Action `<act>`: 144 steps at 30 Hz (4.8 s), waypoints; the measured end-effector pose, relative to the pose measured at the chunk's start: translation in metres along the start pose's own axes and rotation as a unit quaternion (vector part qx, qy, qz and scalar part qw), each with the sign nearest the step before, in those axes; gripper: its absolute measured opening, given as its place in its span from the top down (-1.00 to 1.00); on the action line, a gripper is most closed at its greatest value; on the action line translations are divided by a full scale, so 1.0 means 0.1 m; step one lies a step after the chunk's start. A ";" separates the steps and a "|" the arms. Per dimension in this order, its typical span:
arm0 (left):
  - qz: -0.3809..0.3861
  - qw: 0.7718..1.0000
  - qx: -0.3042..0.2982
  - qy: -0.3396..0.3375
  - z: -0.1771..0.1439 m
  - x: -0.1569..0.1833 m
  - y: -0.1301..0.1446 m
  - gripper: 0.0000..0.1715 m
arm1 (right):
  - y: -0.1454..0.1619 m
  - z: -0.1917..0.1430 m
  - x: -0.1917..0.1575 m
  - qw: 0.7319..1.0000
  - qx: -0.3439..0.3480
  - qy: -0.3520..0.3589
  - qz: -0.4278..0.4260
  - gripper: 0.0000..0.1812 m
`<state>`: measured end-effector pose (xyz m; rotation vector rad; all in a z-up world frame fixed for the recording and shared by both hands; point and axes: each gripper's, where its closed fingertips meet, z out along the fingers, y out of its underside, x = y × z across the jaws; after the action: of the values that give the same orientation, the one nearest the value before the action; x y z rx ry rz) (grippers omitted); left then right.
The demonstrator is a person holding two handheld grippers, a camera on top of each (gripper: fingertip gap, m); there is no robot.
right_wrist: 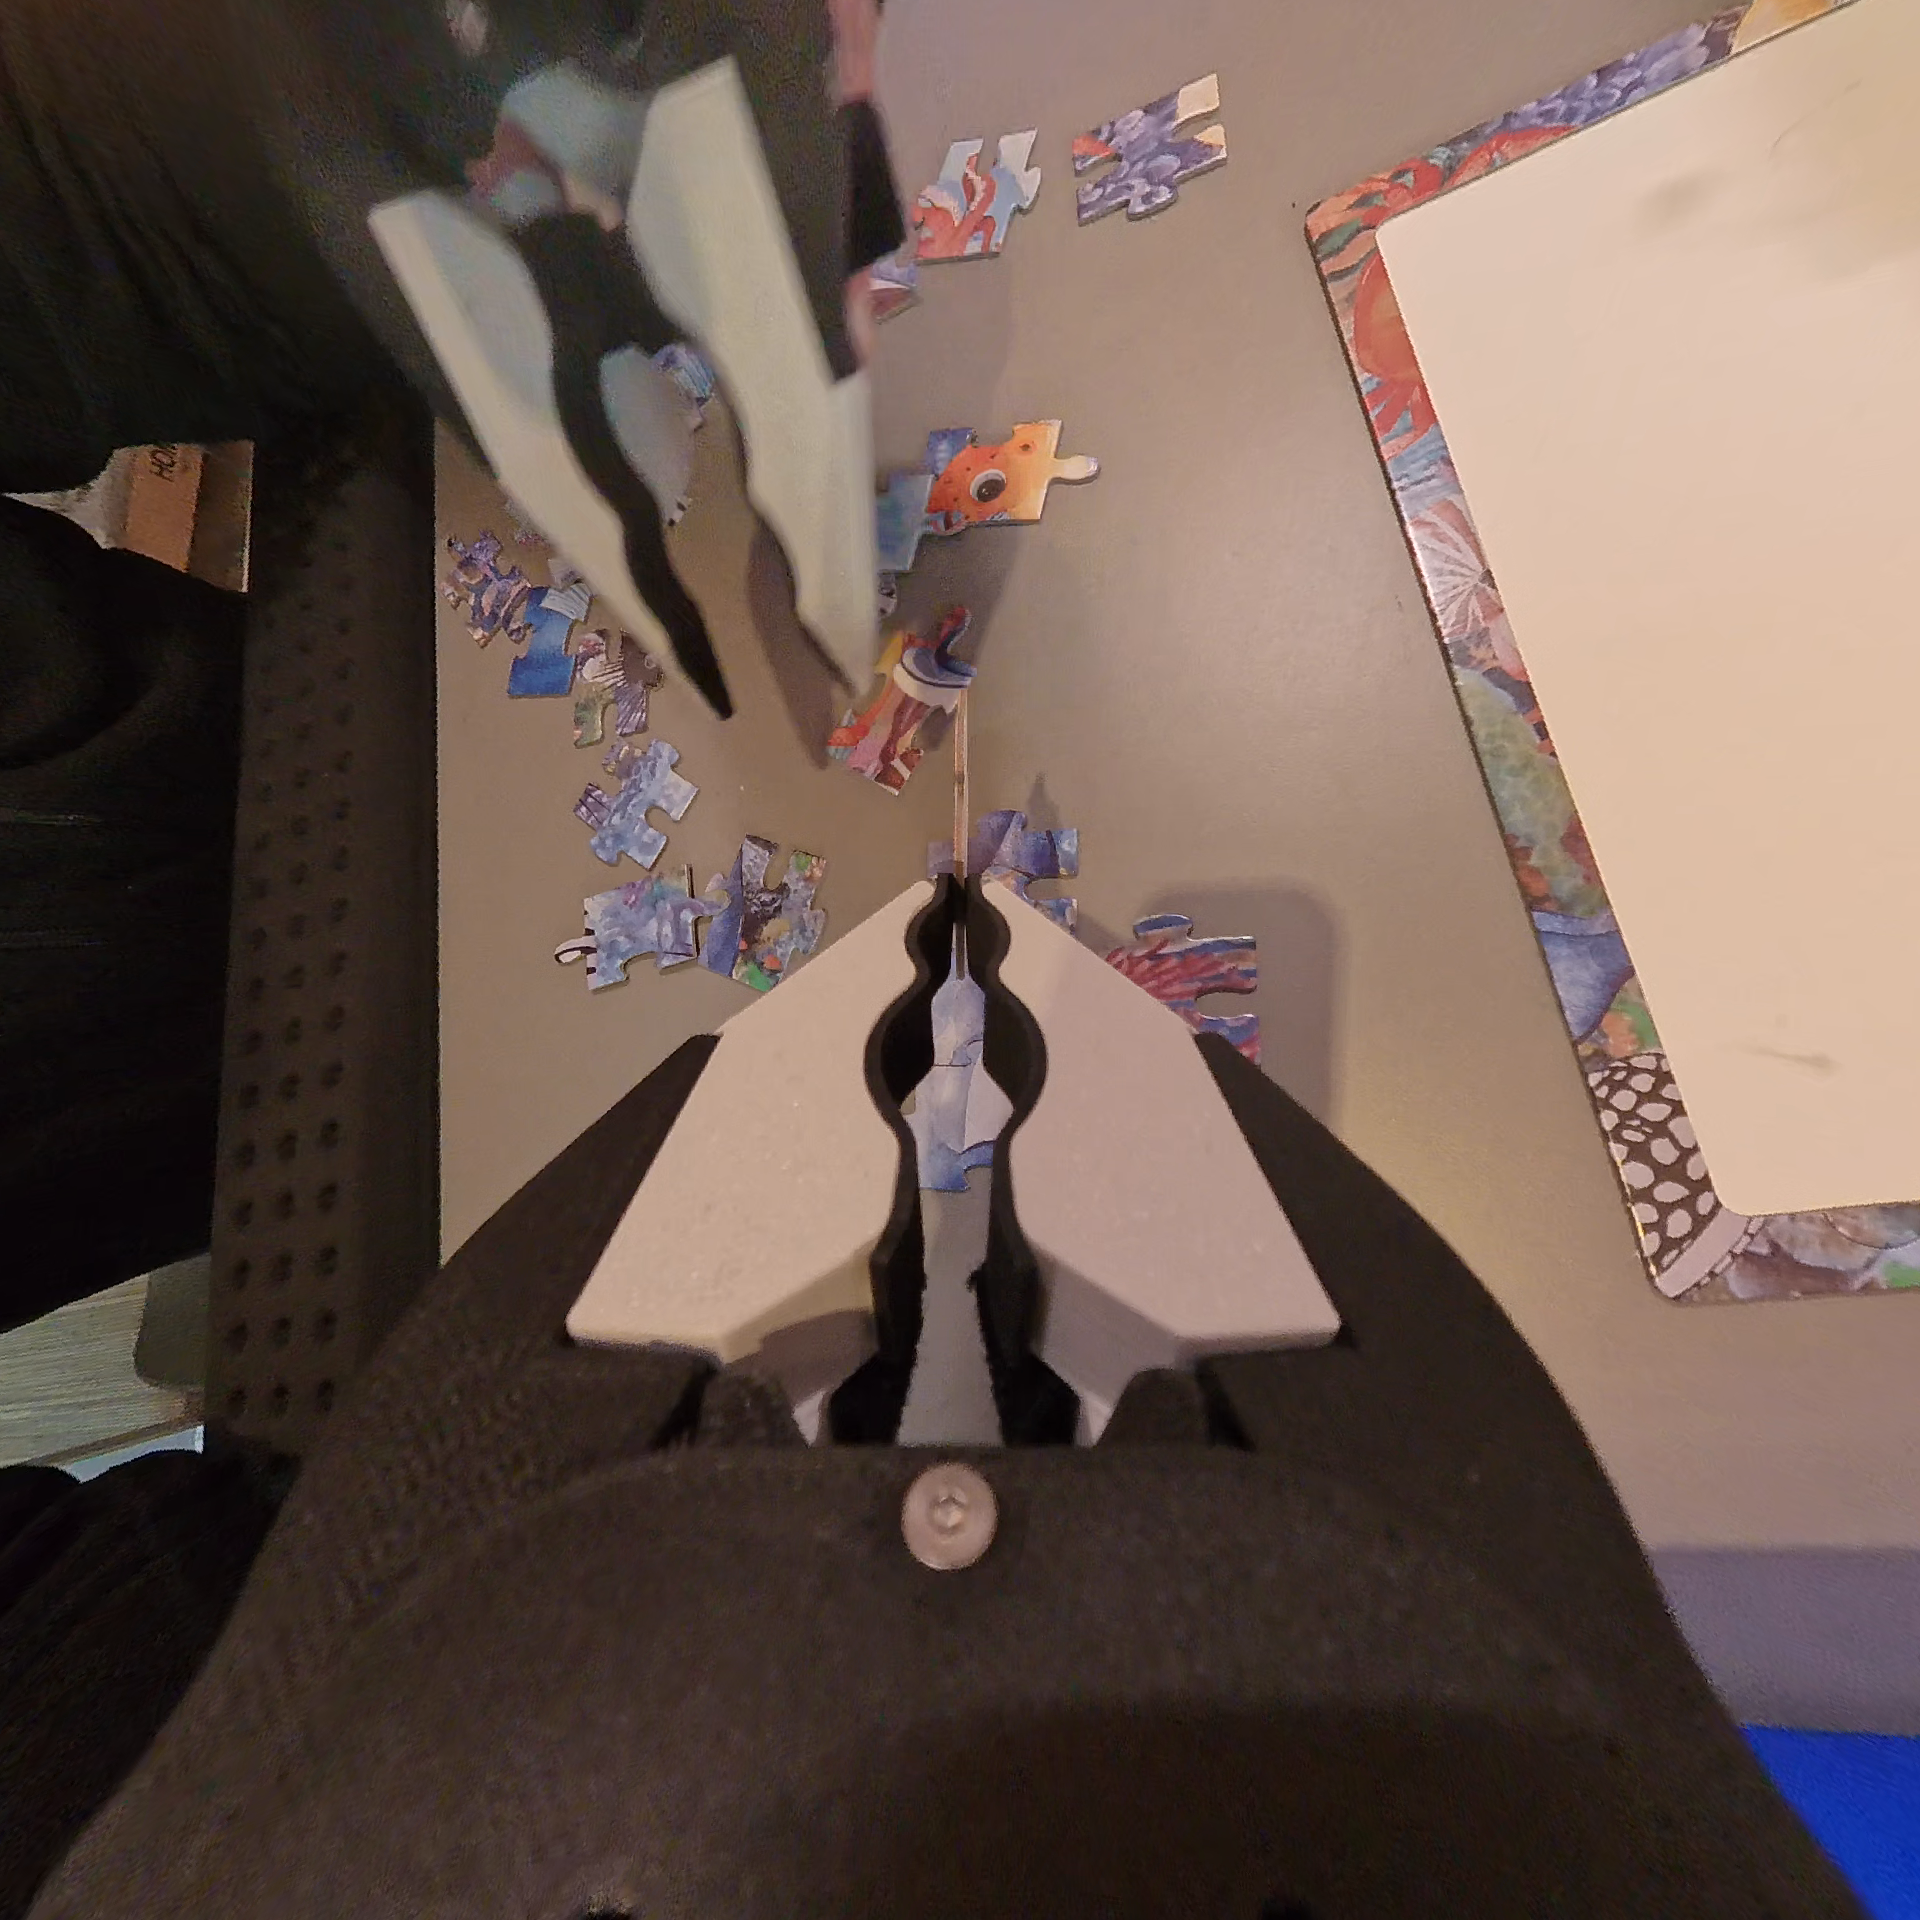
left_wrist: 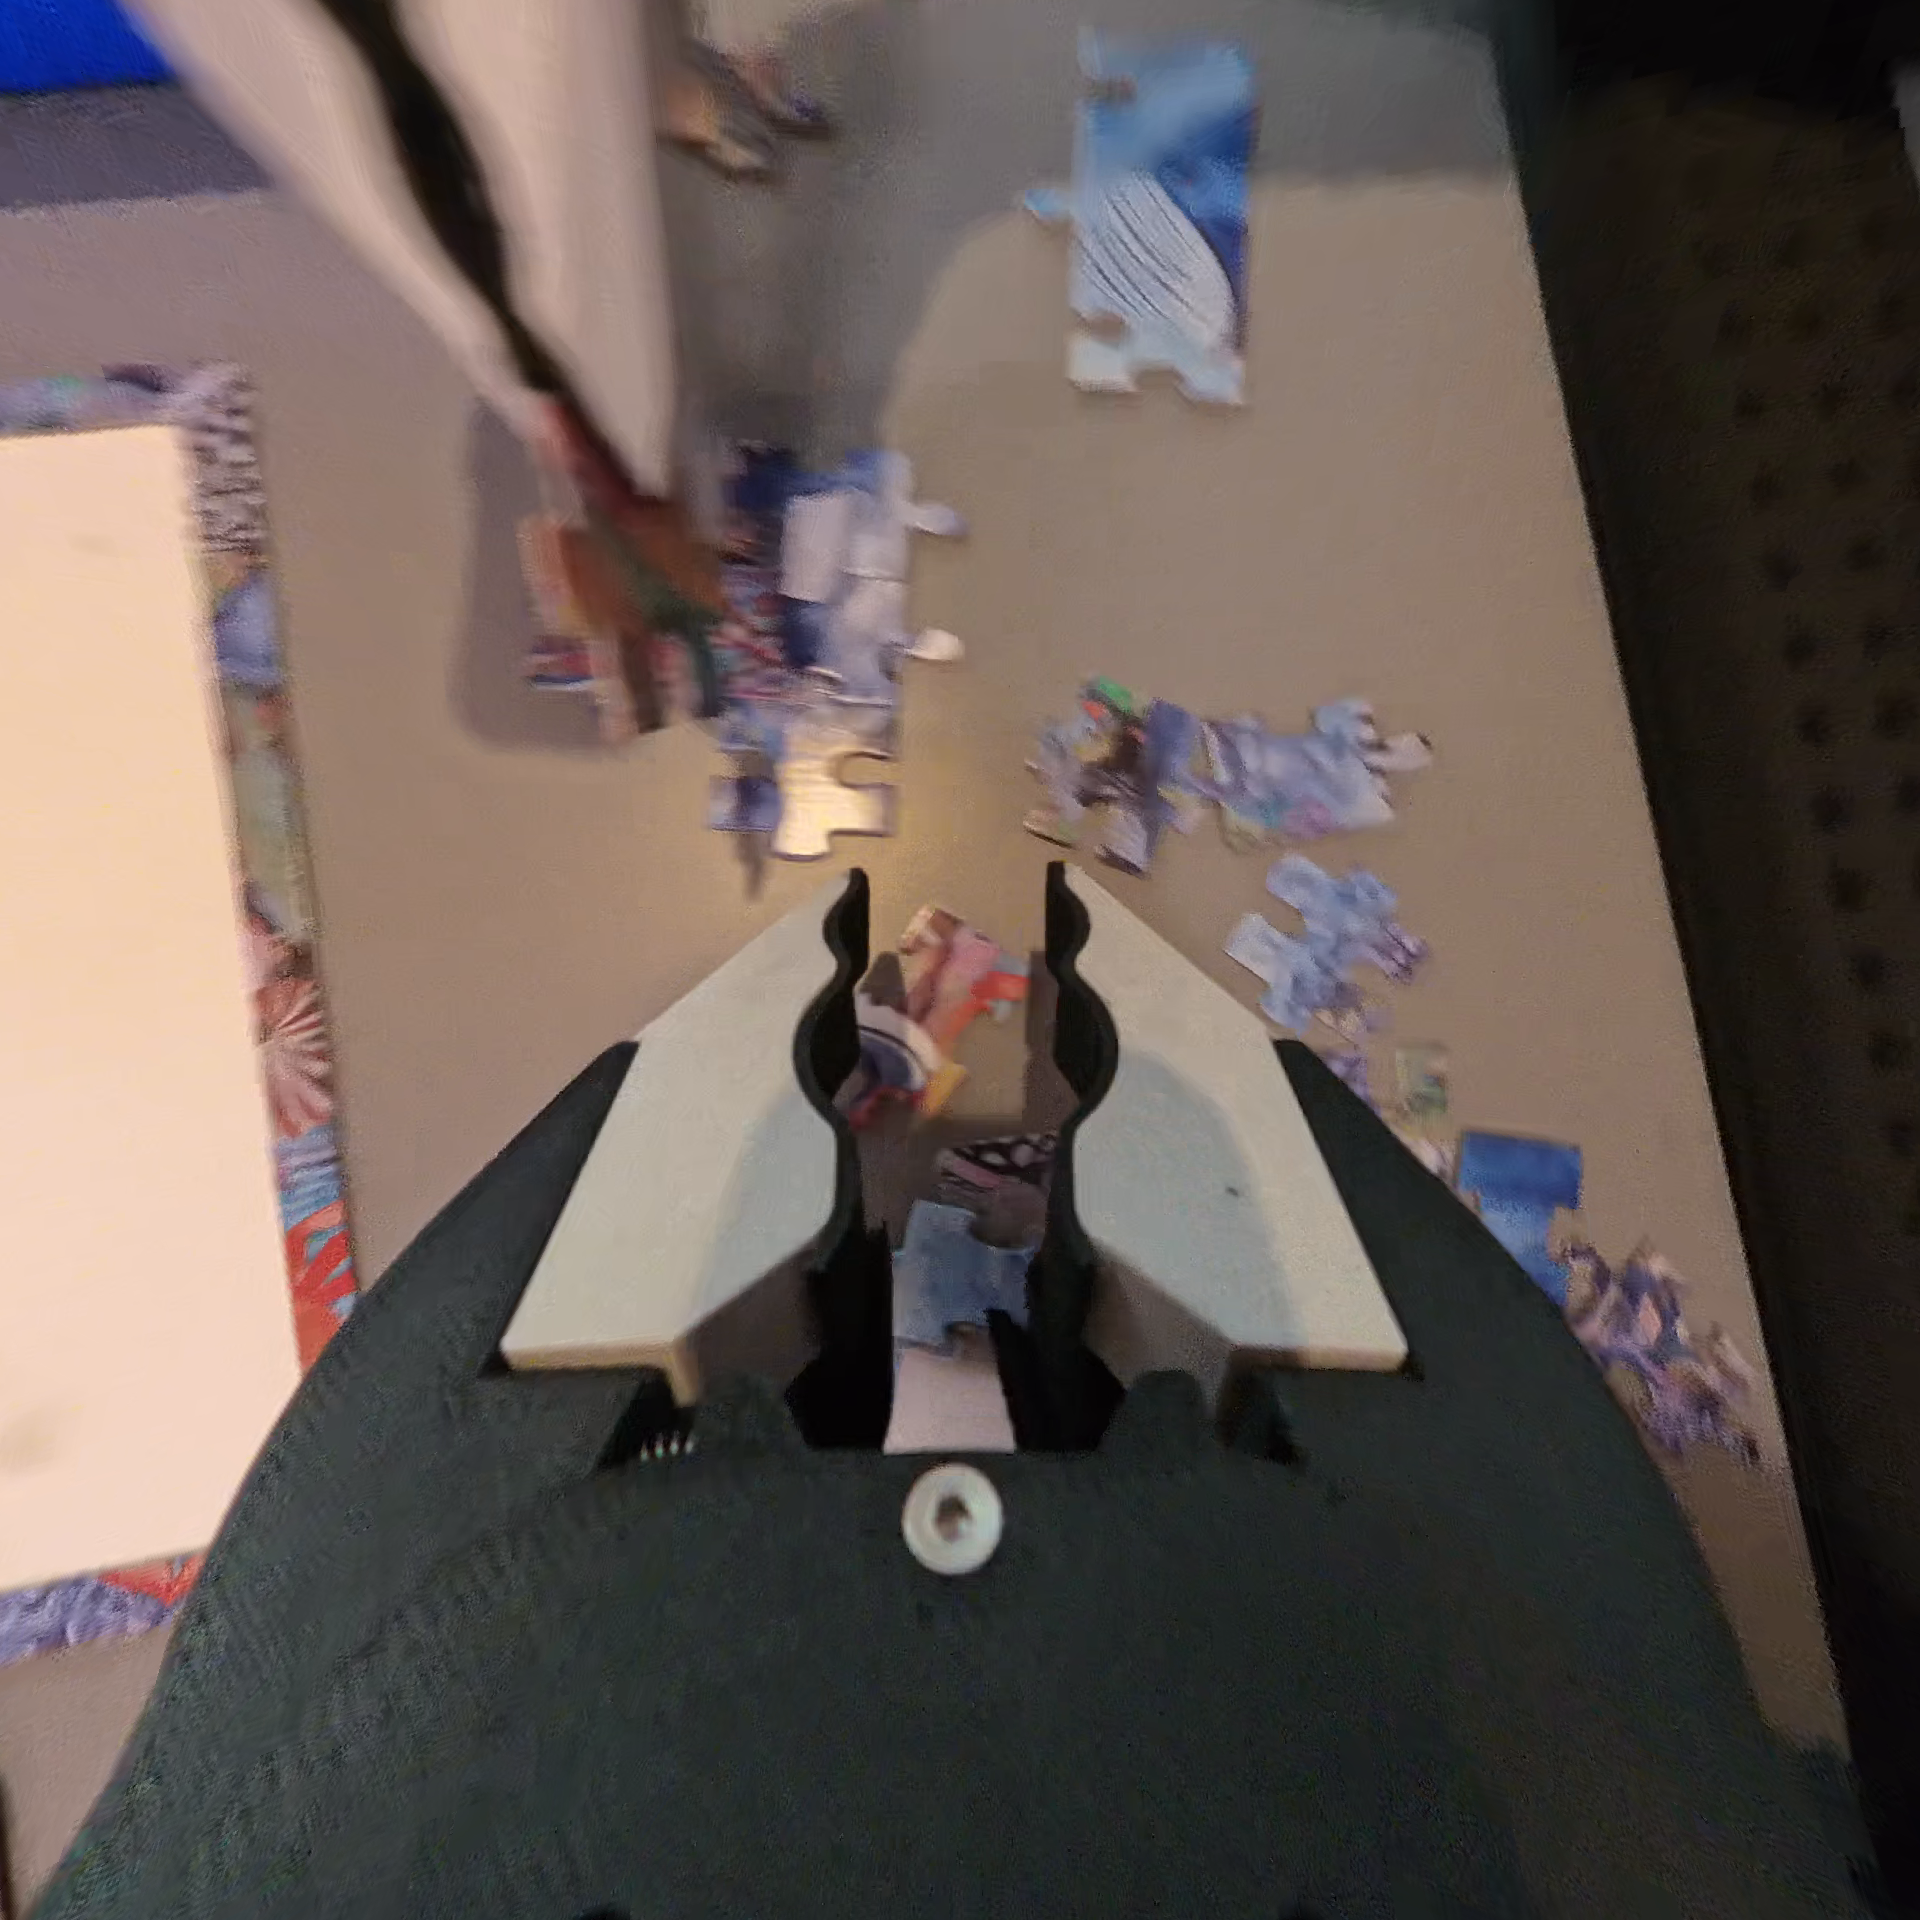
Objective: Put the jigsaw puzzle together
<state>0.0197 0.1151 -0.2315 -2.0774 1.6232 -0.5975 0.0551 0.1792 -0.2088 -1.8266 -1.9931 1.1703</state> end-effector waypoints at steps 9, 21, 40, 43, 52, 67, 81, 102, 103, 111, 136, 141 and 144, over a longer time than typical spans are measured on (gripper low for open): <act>0.097 0.988 -0.118 0.020 0.54 0.33 0.24 0.44 | 0.01 0.03 -0.01 1.000 -0.006 -0.002 -0.002 1.00; 0.096 0.991 -0.097 0.004 0.57 0.32 0.21 1.00 | 0.00 0.06 -0.03 1.000 -0.008 -0.007 -0.004 1.00; 0.047 0.991 -0.123 -0.020 0.08 0.74 0.52 0.48 | -0.23 0.52 -0.30 0.998 -0.014 -0.061 -0.027 1.00; 0.031 0.991 -0.133 -0.008 -0.02 0.89 0.69 0.39 | -0.24 0.59 -0.40 0.996 -0.021 -0.081 -0.034 1.00; 0.009 0.987 -0.158 -0.029 -0.07 1.11 1.00 0.29 | -0.32 0.73 -0.33 0.999 -0.023 -0.044 -0.018 0.71; -0.056 0.978 -0.188 -0.066 -0.32 1.36 1.56 0.34 | -0.35 0.77 -0.45 0.997 -0.030 -0.047 -0.051 0.75; -0.042 0.979 -0.148 -0.133 -0.34 1.23 1.47 0.52 | -0.43 0.79 -0.53 0.996 -0.022 -0.048 -0.066 0.75; 0.001 0.931 -0.031 -0.364 -0.63 0.45 0.81 0.52 | -0.79 1.11 -0.93 0.992 0.033 -0.102 -0.067 0.71; 0.004 0.929 -0.037 -0.368 -0.63 0.44 0.82 0.52 | -0.79 1.12 -0.93 0.992 0.032 -0.099 -0.069 0.72; 0.010 0.922 -0.010 -0.387 -0.70 0.41 0.75 0.52 | -0.85 1.07 -0.88 0.993 0.052 -0.091 -0.058 0.83; 0.009 0.913 0.047 -0.404 -0.81 0.37 0.64 0.52 | -0.88 1.10 -0.84 0.991 0.070 -0.105 -0.035 0.86; 0.018 0.911 0.043 -0.410 -0.84 0.37 0.63 0.56 | -0.90 1.10 -0.87 0.990 0.076 -0.108 -0.043 1.00; -0.001 0.919 0.011 -0.393 -0.90 0.38 0.79 0.54 | -0.92 1.08 -0.84 0.990 0.084 -0.103 -0.041 1.00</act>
<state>-0.0862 0.0540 -0.2016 -1.9205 1.1190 0.2244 -0.0628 0.0650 -0.1910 -1.5852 -1.9837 1.5044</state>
